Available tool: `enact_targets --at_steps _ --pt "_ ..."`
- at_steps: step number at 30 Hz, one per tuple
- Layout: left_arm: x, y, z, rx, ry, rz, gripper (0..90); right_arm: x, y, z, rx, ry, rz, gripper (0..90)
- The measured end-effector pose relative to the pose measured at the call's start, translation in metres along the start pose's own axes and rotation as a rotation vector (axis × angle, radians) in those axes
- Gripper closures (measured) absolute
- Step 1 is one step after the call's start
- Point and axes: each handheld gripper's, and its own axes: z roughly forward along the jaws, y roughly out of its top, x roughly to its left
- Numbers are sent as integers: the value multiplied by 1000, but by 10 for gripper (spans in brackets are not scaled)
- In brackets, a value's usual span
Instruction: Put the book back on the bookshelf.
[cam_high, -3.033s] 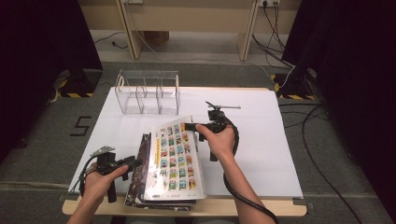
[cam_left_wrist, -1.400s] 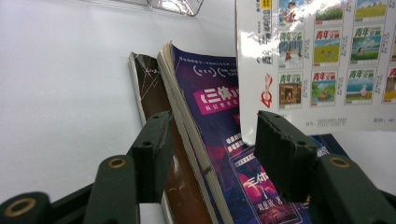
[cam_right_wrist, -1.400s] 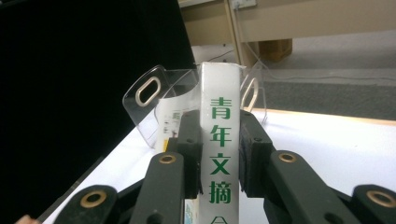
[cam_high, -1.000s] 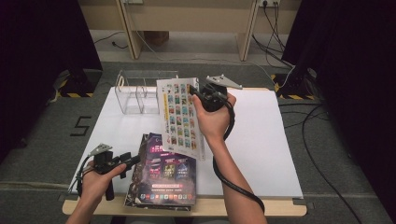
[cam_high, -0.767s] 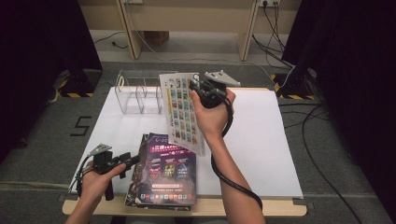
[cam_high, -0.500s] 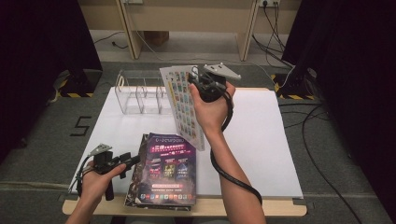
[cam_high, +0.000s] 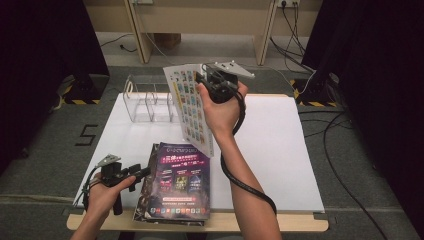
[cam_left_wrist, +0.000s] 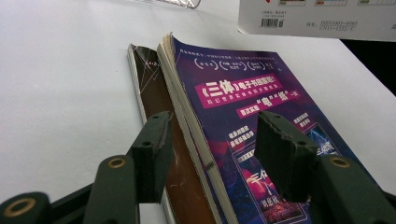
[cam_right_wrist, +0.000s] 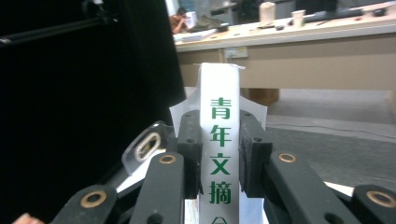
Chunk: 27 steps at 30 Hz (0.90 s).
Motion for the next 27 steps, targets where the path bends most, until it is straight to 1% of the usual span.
enact_targets --at_steps 2,5,6,8,9,10,12,17,21,23,24,27 --pt "0 0 0 4 0 -1 453 3 2 3 1 28 8 742" --pt "1 0 0 1 3 -3 453 6 2 5 8 35 14 742" --pt "2 0 0 1 1 -5 453 9 3 9 7 44 1 742" --pt "2 0 0 3 2 -5 453 13 4 13 8 52 -5 742" --pt "2 0 0 3 2 -5 452 13 4 13 8 52 -5 742" --pt "2 0 0 3 2 -8 452 16 5 16 12 51 -17 742" --pt "3 0 0 3 4 -9 452 17 6 20 10 52 -16 742" --pt "4 0 0 1 4 -13 452 17 9 24 2 44 -24 742" --pt "4 0 0 2 4 -12 452 15 12 24 -7 45 -9 743" --pt "4 0 0 2 4 -12 452 14 13 24 -13 42 -12 743" --pt "4 0 0 2 3 -11 452 13 16 23 -19 42 -2 742" --pt "3 0 0 4 1 -12 452 12 20 23 -28 36 -7 742"
